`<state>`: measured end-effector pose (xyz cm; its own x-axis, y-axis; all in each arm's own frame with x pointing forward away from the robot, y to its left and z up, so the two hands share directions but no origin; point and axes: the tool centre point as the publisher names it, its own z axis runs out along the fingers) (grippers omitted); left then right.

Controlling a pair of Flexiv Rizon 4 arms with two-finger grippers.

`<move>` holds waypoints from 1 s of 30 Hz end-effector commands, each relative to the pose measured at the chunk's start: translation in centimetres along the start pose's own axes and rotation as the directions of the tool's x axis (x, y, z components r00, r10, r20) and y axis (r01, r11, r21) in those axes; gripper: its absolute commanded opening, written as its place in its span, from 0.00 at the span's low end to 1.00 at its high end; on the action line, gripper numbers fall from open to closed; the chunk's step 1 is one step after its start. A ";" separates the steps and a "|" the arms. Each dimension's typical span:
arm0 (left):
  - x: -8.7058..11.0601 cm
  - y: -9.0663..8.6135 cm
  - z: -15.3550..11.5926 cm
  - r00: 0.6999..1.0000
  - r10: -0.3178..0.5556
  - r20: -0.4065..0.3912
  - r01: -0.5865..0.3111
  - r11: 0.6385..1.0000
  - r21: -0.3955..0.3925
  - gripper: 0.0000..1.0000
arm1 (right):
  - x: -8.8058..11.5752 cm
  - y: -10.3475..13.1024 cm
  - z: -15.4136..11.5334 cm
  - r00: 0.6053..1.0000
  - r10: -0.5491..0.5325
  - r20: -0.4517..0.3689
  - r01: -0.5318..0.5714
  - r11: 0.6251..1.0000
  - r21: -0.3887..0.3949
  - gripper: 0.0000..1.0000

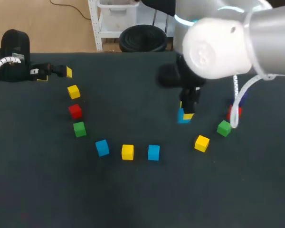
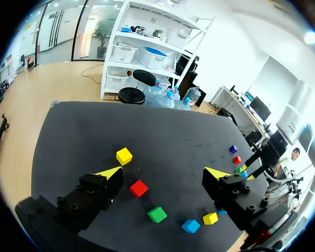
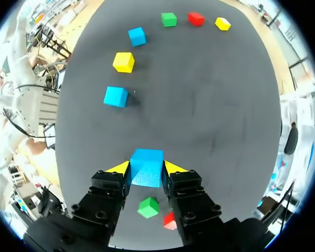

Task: Place the blue cubes, place green cubes on the blue cubes, place the yellow cubes on the green cubes, then place the red cubes on the yellow cubes, and place purple cube on the red cubes.

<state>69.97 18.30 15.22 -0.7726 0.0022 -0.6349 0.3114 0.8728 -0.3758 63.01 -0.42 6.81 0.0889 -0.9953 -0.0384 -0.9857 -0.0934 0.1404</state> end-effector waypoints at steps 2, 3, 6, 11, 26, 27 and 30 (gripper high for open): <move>0.1 0.2 0.0 1.000 0.002 0.007 -0.002 1.000 0.011 1.00 | -0.6 -0.5 0.5 0.999 -0.033 -0.004 0.033 0.999 0.006 0.05; 0.1 0.2 0.0 1.000 0.002 0.007 -0.002 1.000 0.011 1.00 | -0.7 -0.7 0.5 0.999 -0.037 -0.006 0.037 0.999 0.005 0.04; 0.1 0.2 0.0 1.000 0.002 0.007 -0.002 1.000 0.011 1.00 | -1.2 -1.3 0.6 0.998 -0.064 -0.022 0.064 0.998 0.015 0.00; 0.1 0.2 0.0 1.000 0.002 0.007 -0.002 1.000 0.011 1.00 | -1.6 -2.6 1.6 0.995 -0.077 -0.067 0.077 0.997 -0.004 0.00; 0.1 0.2 0.0 1.000 0.002 0.007 -0.002 1.000 0.011 1.00 | -2.5 -6.2 3.2 0.999 0.022 -0.038 -0.024 0.999 -0.033 0.00; 0.1 0.2 0.0 1.000 0.002 0.007 -0.002 1.000 0.011 1.00 | -2.7 -5.9 3.4 0.999 0.020 -0.038 -0.021 0.999 -0.034 0.00; 0.1 0.2 0.0 1.000 0.002 0.007 -0.002 1.000 0.011 1.00 | -3.1 -5.2 3.9 0.999 0.008 -0.037 -0.010 0.999 -0.052 0.00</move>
<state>69.97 18.30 15.21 -0.7726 0.0022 -0.6349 0.3113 0.8729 -0.3758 67.34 2.97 2.48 0.0838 -0.9965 -0.0032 -0.9793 -0.0830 0.1846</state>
